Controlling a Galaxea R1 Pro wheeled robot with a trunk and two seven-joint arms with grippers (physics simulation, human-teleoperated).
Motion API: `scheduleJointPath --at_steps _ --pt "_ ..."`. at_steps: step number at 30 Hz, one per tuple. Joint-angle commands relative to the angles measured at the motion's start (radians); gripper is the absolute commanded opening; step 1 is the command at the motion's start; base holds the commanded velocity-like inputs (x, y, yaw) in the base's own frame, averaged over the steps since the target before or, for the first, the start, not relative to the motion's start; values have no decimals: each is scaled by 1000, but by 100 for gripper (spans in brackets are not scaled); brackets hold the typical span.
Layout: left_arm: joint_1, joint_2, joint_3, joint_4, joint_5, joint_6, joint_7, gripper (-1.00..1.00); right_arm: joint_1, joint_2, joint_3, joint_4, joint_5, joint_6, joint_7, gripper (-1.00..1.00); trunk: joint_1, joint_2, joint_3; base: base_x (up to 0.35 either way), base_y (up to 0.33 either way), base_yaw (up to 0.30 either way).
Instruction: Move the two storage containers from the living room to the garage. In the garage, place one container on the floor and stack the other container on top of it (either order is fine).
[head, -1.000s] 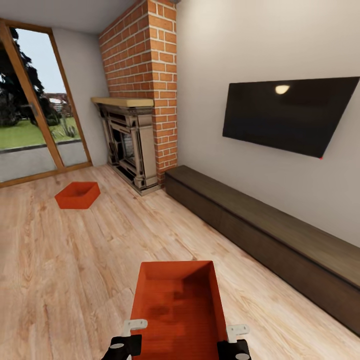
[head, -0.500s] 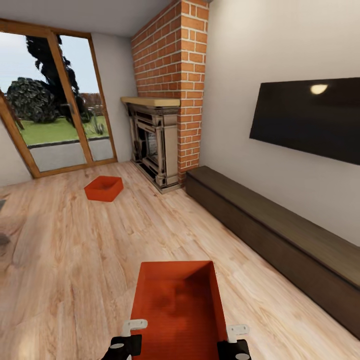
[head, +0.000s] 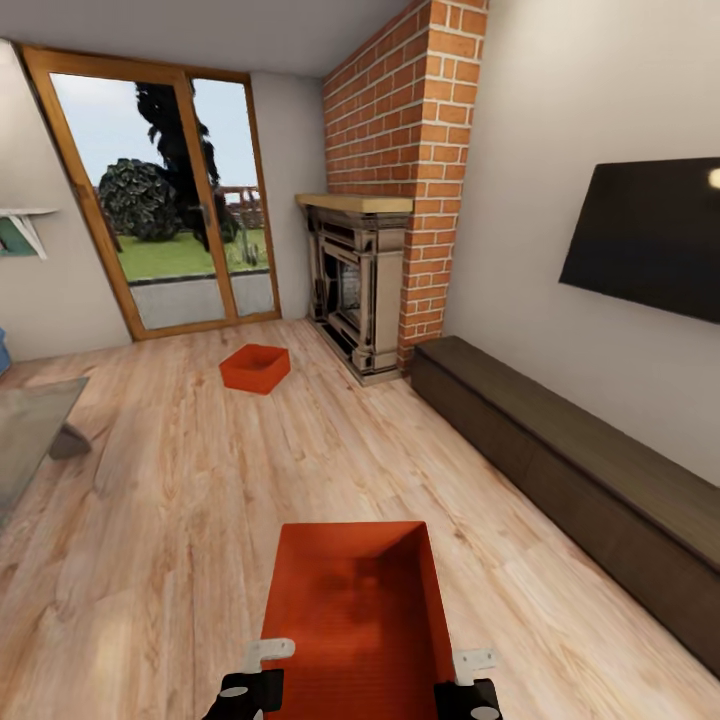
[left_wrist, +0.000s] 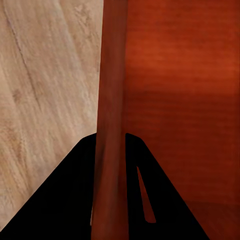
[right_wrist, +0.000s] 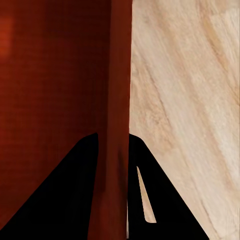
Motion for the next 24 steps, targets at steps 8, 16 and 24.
scheduleJointPath --at_steps 8,16,24 --pt "0 0 -3 -3 2 6 5 -100 -1 -1 4 2 -10 -4 -4 -100 0 -1 -1 0 0 299" --pt "0 0 -3 -3 2 6 5 -100 -1 -1 4 2 -10 -4 -4 -100 0 -1 -1 0 0 299" --pt "0 0 -3 -4 2 6 5 -100 -1 -1 4 2 -10 -4 -4 -100 0 -1 -1 0 0 89"
